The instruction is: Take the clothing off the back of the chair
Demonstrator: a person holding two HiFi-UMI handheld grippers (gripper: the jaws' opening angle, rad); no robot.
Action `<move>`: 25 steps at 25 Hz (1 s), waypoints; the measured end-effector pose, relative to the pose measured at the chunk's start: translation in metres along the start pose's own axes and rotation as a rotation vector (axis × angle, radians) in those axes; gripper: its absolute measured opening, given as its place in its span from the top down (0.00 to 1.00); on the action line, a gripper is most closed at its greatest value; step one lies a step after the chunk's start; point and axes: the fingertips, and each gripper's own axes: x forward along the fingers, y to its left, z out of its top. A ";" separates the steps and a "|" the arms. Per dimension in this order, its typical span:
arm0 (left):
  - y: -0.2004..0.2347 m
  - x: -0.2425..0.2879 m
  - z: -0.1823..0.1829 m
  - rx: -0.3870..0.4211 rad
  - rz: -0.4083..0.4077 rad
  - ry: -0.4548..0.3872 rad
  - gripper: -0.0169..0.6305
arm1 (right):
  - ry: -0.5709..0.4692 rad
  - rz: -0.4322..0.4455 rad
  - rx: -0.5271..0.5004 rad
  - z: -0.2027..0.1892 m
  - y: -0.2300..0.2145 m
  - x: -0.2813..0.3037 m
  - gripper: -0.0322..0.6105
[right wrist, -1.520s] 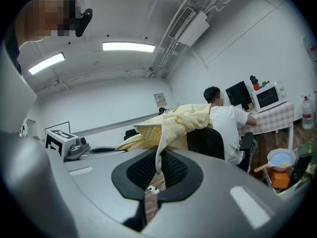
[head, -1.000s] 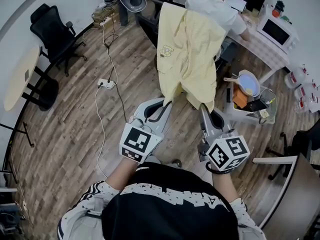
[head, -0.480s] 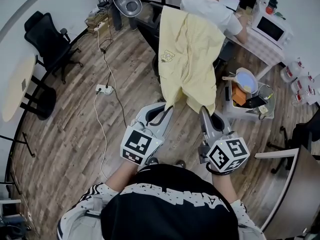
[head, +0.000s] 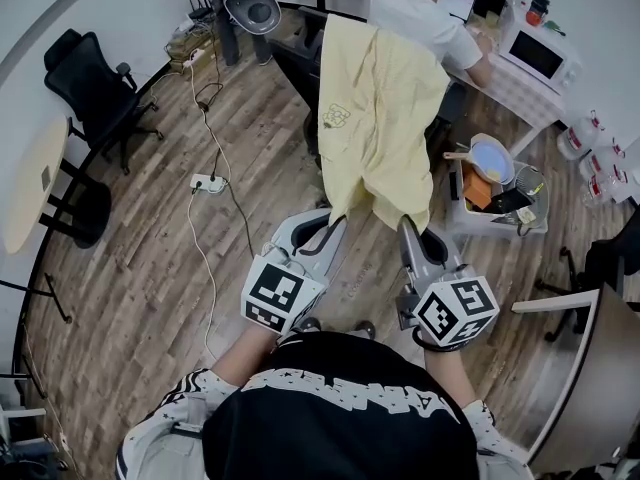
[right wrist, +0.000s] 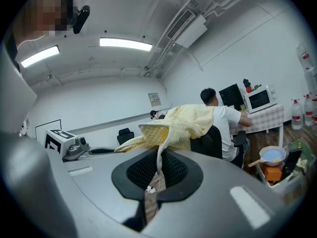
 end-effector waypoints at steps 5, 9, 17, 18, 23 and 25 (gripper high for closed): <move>0.003 -0.006 -0.001 -0.003 0.005 0.001 0.94 | 0.001 -0.001 -0.001 -0.002 0.007 -0.001 0.92; 0.003 -0.010 -0.003 -0.006 0.000 0.003 0.94 | 0.009 -0.001 0.000 -0.006 0.012 -0.002 0.92; 0.001 -0.019 -0.006 -0.011 -0.002 0.000 0.94 | 0.023 0.004 -0.004 -0.013 0.021 -0.004 0.92; 0.002 -0.020 -0.007 -0.014 0.001 0.001 0.94 | 0.023 0.005 -0.004 -0.013 0.023 -0.004 0.92; 0.002 -0.027 -0.008 -0.016 0.001 -0.002 0.94 | 0.029 0.006 -0.006 -0.015 0.030 -0.005 0.92; 0.001 -0.029 -0.010 -0.020 -0.003 0.001 0.94 | 0.030 0.006 -0.002 -0.016 0.032 -0.005 0.92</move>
